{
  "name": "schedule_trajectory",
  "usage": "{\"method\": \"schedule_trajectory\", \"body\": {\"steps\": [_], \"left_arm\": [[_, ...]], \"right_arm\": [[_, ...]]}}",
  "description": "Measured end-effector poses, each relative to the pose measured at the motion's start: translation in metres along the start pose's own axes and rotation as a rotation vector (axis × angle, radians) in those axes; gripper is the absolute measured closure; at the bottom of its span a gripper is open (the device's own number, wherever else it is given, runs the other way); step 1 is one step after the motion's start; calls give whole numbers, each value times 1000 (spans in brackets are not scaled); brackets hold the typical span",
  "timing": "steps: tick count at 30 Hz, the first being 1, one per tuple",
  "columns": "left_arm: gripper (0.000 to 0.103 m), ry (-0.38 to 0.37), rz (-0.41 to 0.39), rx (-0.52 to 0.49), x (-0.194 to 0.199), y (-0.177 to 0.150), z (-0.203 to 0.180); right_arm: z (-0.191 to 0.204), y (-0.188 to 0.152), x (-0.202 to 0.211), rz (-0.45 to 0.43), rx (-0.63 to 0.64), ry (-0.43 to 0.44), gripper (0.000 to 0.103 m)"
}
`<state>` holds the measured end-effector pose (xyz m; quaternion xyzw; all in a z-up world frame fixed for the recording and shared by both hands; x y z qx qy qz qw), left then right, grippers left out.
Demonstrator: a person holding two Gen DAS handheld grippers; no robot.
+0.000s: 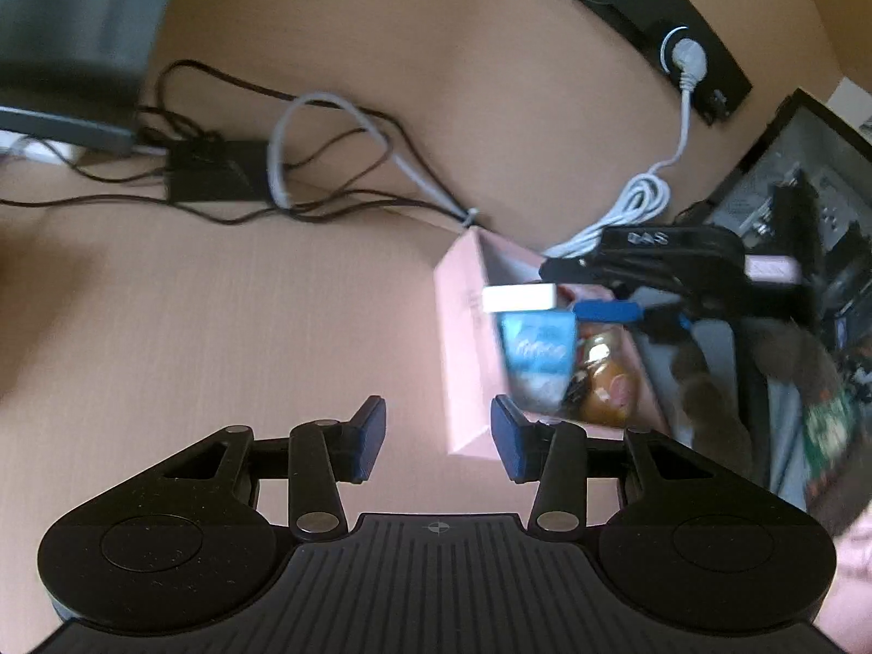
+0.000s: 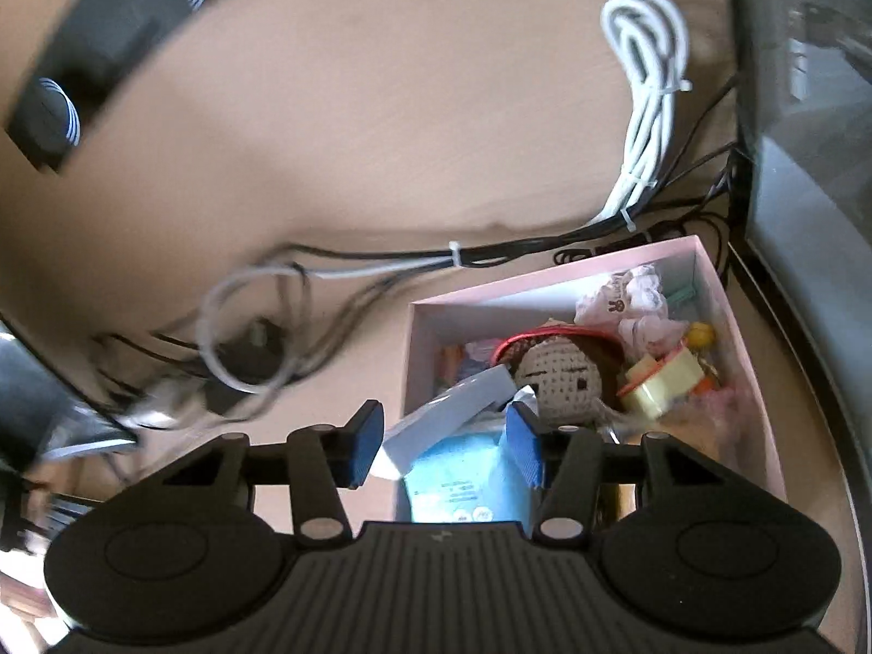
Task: Organize objects
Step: 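Drop the keychain toy into the box with right tool while left tool releases hub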
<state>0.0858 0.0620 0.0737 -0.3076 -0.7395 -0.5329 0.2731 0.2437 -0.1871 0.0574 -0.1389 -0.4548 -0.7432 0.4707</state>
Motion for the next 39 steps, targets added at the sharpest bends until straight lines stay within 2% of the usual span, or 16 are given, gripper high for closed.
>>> {"method": "schedule_trajectory", "body": {"steps": [4, 6, 8, 13, 18, 22, 26, 29, 32, 34, 35, 37, 39], "left_arm": [[57, 35, 18, 29, 4, -3, 22], [57, 50, 12, 52, 7, -2, 30], [57, 44, 21, 65, 7, -2, 35], [57, 34, 33, 51, 7, -2, 30], [57, 24, 43, 28, 5, -4, 21], [57, 14, 55, 18, 3, -9, 15], [57, 16, 71, 10, -1, -13, 11], [57, 11, 67, -4, 0, -12, 6], [57, 8, 60, -31, -4, -9, -5], [57, 13, 61, -57, -8, -7, -15], [57, 14, 55, -69, -9, -5, -20], [57, 10, 31, -92, -9, 1, -30], [57, 4, 10, -126, -12, 9, -42]], "right_arm": [[10, -2, -17, 26, 77, -56, 54], [12, -5, -16, 29, 120, -75, 62], [8, -7, -9, 25, 150, -86, 75], [-6, -8, 9, -1, 211, -144, 78], [-27, -11, 25, -27, 270, -269, 78], [-33, -9, 49, -76, 218, -180, 78], [-11, -10, 53, -99, 272, -113, 77], [8, -14, 38, -88, 341, -113, 77], [14, -11, 18, -108, 353, -113, 77], [13, -9, 2, -86, 353, -100, 77], [12, -10, -9, -54, 377, -113, 77], [10, -15, -16, -54, 422, -162, 77], [7, -17, 5, -89, 386, -91, 74]]}}
Point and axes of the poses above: each gripper's, at about its wrist camera, not at the fingertips, and x roughly against the way its jaws point, z to its left, y to its top, the point moved 2 cm from there along -x, roughly the way its jaws point, and after that the axes turned 15 degrees about y, right-handed, at the moved point
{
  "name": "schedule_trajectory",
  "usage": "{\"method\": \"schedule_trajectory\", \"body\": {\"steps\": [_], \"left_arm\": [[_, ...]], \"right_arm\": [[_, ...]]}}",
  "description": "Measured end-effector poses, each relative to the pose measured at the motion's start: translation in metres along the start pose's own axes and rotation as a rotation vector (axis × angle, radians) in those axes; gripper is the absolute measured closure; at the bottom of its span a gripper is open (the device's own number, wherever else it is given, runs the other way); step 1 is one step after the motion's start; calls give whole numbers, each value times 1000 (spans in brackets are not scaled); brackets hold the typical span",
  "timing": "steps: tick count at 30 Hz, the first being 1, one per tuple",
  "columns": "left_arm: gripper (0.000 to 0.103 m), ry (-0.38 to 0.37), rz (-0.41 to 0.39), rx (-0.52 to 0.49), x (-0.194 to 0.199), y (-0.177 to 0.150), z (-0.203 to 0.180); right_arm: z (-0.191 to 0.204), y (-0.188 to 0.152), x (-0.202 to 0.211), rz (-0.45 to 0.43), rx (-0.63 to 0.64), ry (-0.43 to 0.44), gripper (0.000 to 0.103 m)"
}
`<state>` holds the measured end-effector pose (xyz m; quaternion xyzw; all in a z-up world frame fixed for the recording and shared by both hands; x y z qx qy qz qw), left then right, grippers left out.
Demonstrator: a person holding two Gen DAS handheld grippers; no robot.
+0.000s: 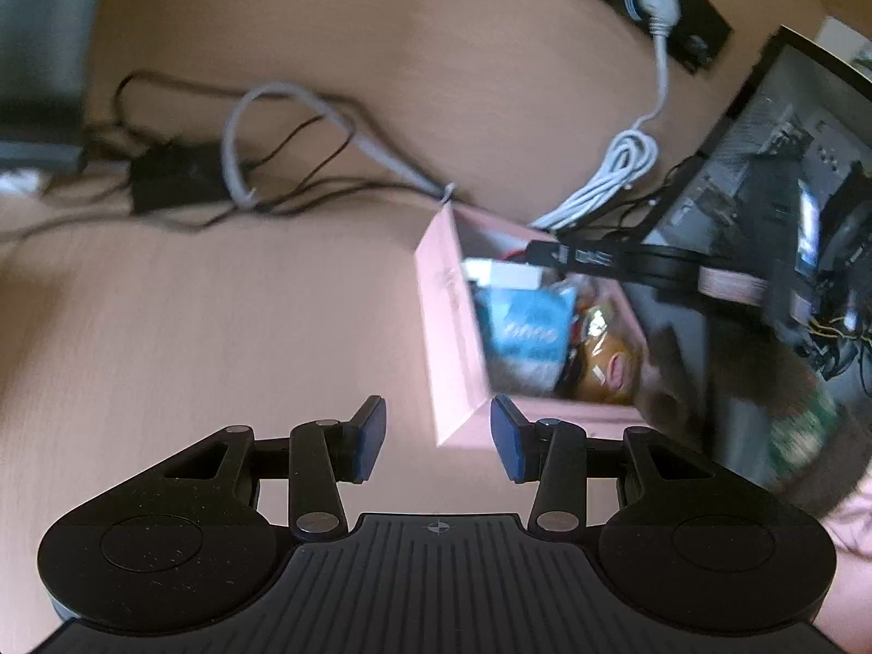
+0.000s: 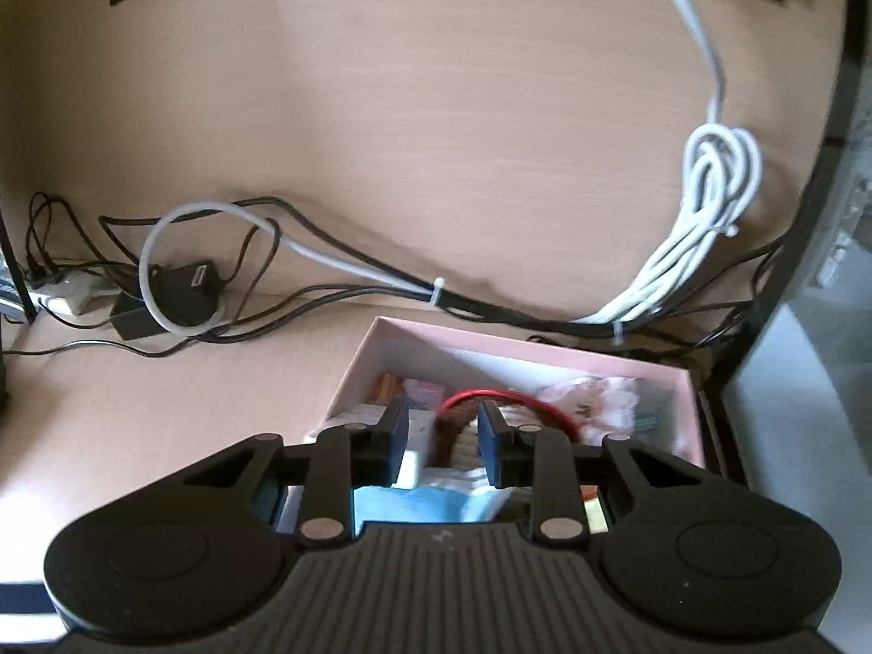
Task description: Organize objects
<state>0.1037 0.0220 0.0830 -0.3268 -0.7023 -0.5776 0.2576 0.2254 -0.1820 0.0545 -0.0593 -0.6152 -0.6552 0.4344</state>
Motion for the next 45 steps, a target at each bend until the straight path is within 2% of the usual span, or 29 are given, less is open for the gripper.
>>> {"method": "schedule_trajectory", "body": {"steps": [1, 2, 4, 6, 8, 11, 12, 13, 16, 17, 19, 21, 24, 28, 33, 45], "left_arm": [[57, -2, -6, -12, -3, 4, -6], [57, -7, -8, -26, -7, 9, -12], [57, -16, -5, -55, -19, 17, -26], [57, -14, 7, -84, -35, 21, -41], [57, 37, 24, -121, -54, 22, -55], [57, 162, 75, -129, -79, 18, -61], [50, 198, 97, -122, -86, 16, -60], [44, 208, 109, -110, -89, 14, -56], [35, 200, 123, -71, -89, 10, -44], [33, 205, 127, -67, -88, 9, -41], [19, 228, 124, -62, -86, 9, -33], [13, 248, 115, -38, -85, 8, -21], [5, 275, 114, -11, -84, 11, -3], [5, 293, 91, 15, -88, 20, 21], [5, 310, 66, 2, -94, 33, 36], [3, 253, 51, -10, -102, 33, 45]], "right_arm": [[-3, -1, 15, -31, -31, 35, 69], [-5, -4, 35, -76, -45, 52, 60], [-4, -16, 72, -145, -16, 21, 48], [-3, -33, 98, -163, 16, -19, 48], [-5, -55, 113, -144, 44, -67, 48], [-10, -88, 119, -82, 96, -174, 48], [-13, -99, 117, -55, 95, -188, 48], [-16, -107, 114, -32, 85, -187, 48], [-20, -125, 97, 21, 66, -177, 48], [-19, -126, 90, 27, 73, -175, 48], [-17, -121, 77, 25, 86, -174, 45], [-19, -112, 66, 21, 72, -174, 44], [-38, -101, 67, 12, 49, -127, 44], [-37, -99, 66, 21, 52, -85, 44], [-23, -105, 63, 28, 89, -88, 44], [-20, -97, 48, 37, 94, -133, 43]]}}
Point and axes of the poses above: each gripper's, at about its wrist camera, not at the fingertips, and x roughly against the way its jaws point, z to its left, y to its top, the point moved 2 cm from there along -x, roughly the way its jaws point, and after that the axes turned 15 degrees about y, right-handed, at the moved point
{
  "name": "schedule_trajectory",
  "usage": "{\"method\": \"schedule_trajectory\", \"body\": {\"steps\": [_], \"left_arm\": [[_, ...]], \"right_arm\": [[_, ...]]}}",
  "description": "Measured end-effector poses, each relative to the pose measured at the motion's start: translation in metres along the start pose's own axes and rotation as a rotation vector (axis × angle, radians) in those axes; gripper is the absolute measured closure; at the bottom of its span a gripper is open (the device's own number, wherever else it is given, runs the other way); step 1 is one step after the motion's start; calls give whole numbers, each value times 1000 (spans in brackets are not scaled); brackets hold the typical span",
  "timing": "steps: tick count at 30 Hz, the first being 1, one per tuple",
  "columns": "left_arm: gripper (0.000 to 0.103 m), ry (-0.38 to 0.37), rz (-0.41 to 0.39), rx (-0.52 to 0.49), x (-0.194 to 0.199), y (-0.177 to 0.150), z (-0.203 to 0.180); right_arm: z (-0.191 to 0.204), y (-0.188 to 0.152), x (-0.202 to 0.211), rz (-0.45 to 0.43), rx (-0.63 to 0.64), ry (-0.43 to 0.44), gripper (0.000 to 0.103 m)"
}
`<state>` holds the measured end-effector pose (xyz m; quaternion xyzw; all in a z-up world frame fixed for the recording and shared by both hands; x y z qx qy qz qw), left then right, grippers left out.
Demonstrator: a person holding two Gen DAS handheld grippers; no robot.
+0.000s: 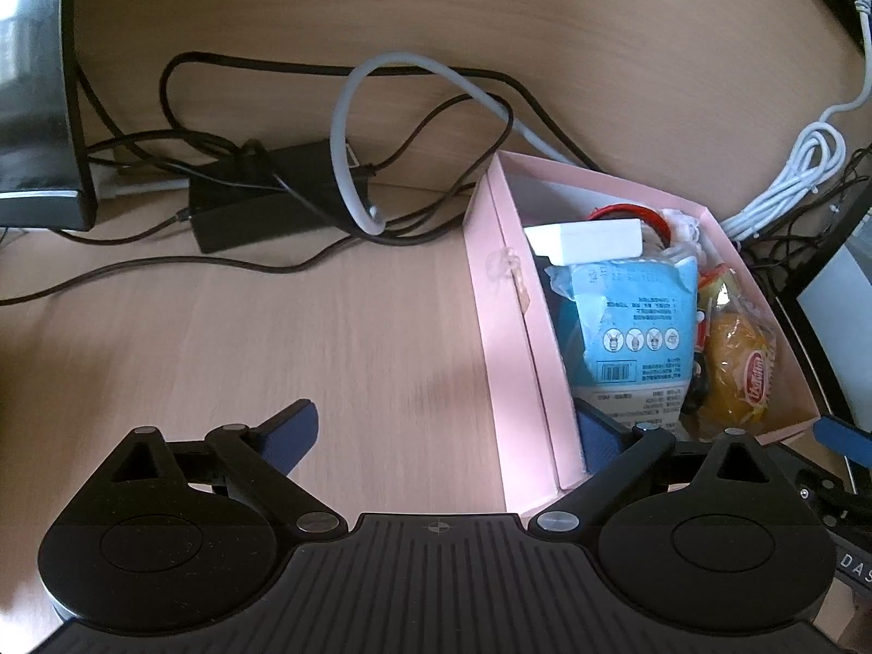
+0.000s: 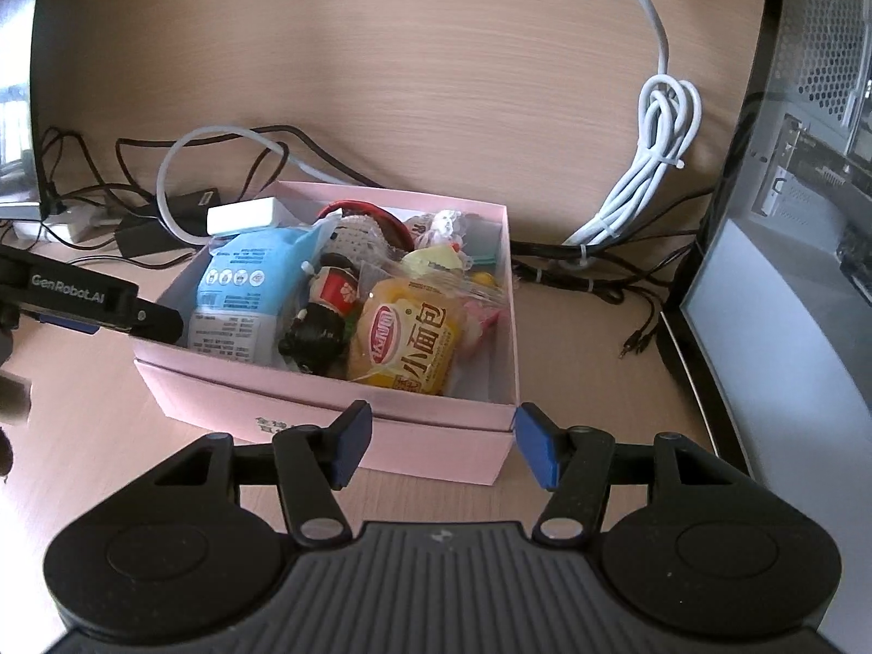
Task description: Organize objects
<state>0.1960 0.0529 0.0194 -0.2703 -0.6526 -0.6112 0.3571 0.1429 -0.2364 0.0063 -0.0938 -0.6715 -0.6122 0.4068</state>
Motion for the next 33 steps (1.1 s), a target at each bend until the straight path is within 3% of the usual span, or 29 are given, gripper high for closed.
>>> {"method": "schedule_trajectory", "body": {"steps": [4, 8, 12, 19, 25, 33], "left_arm": [[5, -2, -17, -11, 5, -1, 0], [5, -15, -96, -9, 28, -3, 5], [5, -55, -152, 32, 58, -9, 17], [5, -164, -123, -86, 101, -71, 20], [5, -140, -99, -161, 106, -120, 17], [5, -40, -69, -150, 110, -159, 3]], "right_arm": [[2, 0, 1, 5, -5, -17, 40], [8, -3, 12, -6, -17, -28, 27], [13, -14, 27, 9, -25, -44, 24], [20, -49, 63, 49, -174, -67, 14], [37, -85, 80, 112, -264, -94, 6], [31, -117, 87, 134, -255, -48, 0]]}}
Point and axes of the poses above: each gripper's, at about its wrist camera, not at the fingertips, and x roughly against the way its jaws point, z to its left, y to its top, the point moved 2 cm from there along -x, roughly the way its jaws point, and after that the axes turned 15 degrees about y, right-handed, at the moved point
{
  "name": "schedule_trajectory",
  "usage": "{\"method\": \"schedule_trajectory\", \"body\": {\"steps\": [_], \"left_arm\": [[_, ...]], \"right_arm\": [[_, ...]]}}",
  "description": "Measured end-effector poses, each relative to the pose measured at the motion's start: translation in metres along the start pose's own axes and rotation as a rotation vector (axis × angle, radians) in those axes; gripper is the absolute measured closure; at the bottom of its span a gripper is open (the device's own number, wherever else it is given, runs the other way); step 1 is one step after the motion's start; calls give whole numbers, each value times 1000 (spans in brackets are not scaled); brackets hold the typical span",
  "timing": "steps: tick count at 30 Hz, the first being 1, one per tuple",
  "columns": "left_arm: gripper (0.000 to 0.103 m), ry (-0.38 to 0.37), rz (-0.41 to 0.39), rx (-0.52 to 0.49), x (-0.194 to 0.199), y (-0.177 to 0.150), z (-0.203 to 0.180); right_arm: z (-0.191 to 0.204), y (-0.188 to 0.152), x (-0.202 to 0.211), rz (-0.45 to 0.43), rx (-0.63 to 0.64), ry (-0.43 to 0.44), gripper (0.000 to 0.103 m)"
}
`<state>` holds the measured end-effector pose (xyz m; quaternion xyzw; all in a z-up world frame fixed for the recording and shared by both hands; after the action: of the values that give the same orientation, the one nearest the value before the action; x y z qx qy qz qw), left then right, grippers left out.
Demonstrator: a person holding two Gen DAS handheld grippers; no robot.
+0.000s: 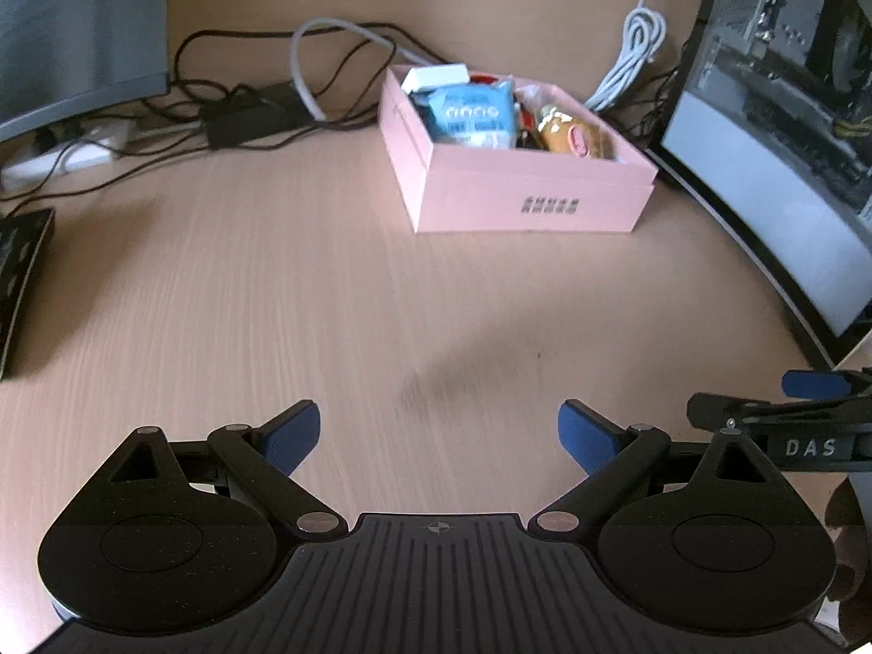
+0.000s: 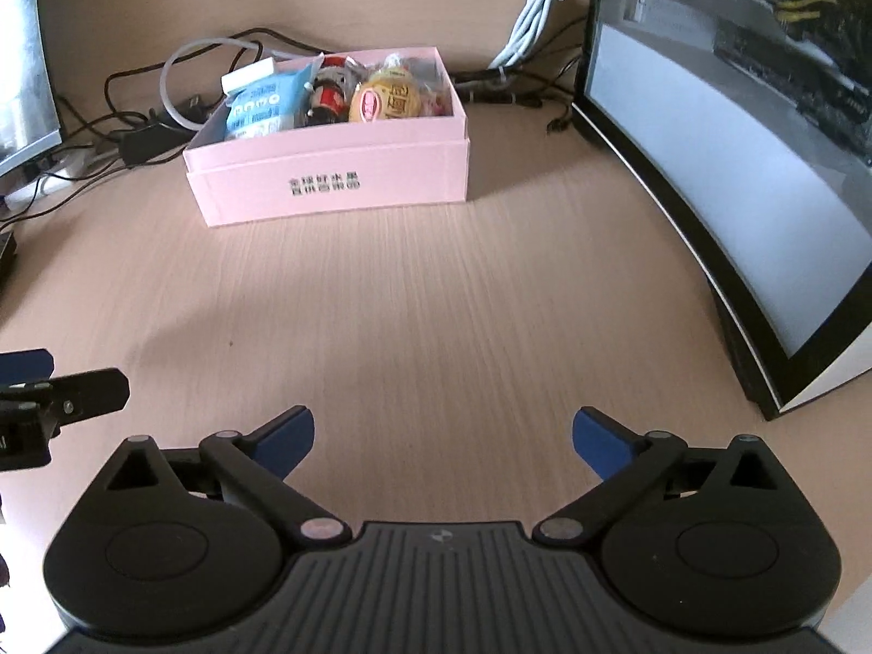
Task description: Organize objects
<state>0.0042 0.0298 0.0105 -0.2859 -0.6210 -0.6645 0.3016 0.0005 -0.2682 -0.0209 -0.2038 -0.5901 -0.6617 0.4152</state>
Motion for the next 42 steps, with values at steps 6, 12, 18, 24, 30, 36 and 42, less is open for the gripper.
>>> {"method": "schedule_trajectory", "body": {"steps": [6, 12, 18, 24, 30, 36, 42], "left_arm": [[5, 97, 43, 67, -1, -24, -10], [5, 170, -10, 85, -7, -24, -22], [3, 272, -83, 109, -19, -20, -37], [3, 260, -132, 99, -26, -16, -41], [3, 238, -137, 74, -30, -11, -46], [2, 244, -143, 77, -31, -10, -48], [2, 253, -142, 84, -32, -9, -47]], "right_arm": [[-19, -7, -14, 22, 35, 45, 0], [-24, -3, -21, -26, 111, 71, 0], [-27, 9, -33, -68, 139, 88, 0], [-30, 14, -40, -110, 167, 109, 0], [-31, 16, -46, -178, 170, 101, 0], [-32, 18, -47, -175, 178, 112, 0], [-32, 18, -46, -174, 182, 119, 0]]}}
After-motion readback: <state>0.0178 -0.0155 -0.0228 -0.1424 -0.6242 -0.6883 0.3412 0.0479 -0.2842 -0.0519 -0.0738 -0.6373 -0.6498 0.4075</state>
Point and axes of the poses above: each gripper's, at about its wrist camera, not at the fingertips, and x roughly against the way its jaws point, z to its left, y to its top, the point moved 2 cm from there along -x, roughly the way its jaws point, and after that the axes turned 15 degrees about y, right-handed, at the moved point
